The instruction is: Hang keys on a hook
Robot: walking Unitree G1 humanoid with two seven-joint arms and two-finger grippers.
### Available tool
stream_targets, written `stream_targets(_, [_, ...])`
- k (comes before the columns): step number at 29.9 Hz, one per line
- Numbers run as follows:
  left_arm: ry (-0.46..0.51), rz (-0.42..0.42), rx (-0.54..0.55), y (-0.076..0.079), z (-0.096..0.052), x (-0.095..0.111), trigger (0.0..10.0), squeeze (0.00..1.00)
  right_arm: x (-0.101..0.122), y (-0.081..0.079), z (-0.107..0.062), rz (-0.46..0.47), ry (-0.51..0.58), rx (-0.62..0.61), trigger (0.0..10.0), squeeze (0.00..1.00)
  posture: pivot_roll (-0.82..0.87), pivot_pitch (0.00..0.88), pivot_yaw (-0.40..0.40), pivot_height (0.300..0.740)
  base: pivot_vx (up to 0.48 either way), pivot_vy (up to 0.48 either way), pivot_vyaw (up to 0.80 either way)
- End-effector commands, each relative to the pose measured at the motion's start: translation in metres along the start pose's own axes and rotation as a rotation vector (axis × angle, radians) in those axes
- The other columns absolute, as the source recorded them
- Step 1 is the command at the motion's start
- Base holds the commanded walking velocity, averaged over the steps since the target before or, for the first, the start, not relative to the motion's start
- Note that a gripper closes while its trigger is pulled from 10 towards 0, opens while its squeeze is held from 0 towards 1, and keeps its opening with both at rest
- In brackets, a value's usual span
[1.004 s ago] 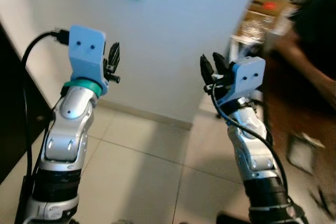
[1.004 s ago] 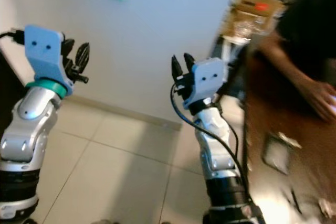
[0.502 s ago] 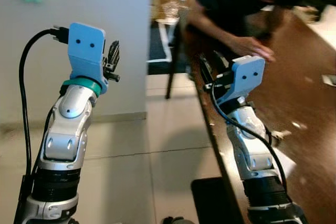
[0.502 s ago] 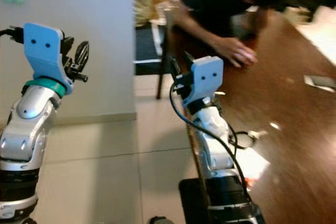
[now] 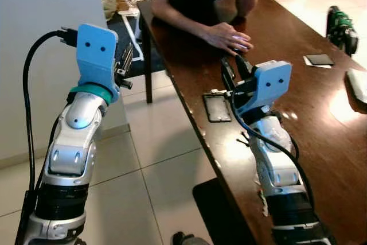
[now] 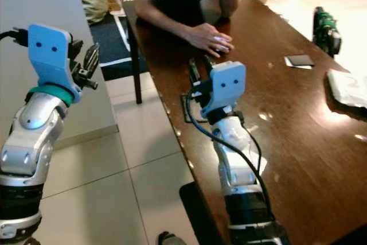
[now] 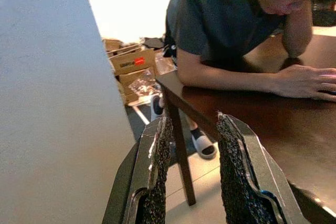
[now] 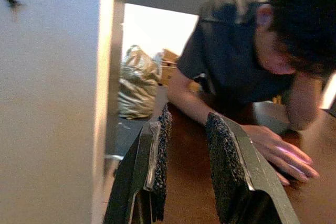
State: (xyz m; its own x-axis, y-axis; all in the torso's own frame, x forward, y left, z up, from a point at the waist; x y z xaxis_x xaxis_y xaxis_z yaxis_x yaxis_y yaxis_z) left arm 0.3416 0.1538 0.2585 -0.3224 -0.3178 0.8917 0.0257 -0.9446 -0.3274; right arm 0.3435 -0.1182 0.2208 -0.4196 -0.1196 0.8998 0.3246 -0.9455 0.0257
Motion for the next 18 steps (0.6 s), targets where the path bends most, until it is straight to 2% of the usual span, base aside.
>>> stream_targets(1, [-0.014, 0.01, -0.002, -0.0005, -0.0013, -0.003, 10.0, 0.0, -0.0012, 0.0001, -0.0015, -0.001, -0.001, 0.0, 10.0, 0.0, 0.07, 0.0, 0.05, 0.74, 0.0, 0.0, 0.0])
stream_targets(18, [-0.005, -0.006, 0.005, -0.0011, -0.0014, -0.0015, 10.0, 0.0, -0.0017, -0.001, -0.0014, 0.001, -0.001, 0.002, 10.0, 0.0, 0.07, 0.0, 0.051, 0.74, 0.0, 0.0, 0.0])
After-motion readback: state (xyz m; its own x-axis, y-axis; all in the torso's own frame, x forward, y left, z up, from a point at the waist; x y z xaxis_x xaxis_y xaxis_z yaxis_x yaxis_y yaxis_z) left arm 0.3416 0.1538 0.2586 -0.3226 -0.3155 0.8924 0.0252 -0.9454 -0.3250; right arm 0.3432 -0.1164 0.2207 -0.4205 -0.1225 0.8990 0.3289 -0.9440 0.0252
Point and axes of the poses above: a point about 5 cm out from each wrist's last joint towards the gripper, its own z axis pointing out of the wrist towards the gripper, its own x axis along the axis of the wrist's last joint, y = z × x, the point moved 2 cm from there along z, pointing out of the wrist towards the gripper, and after that the axes turned 9 degrees about z, right-handed, at the moved point
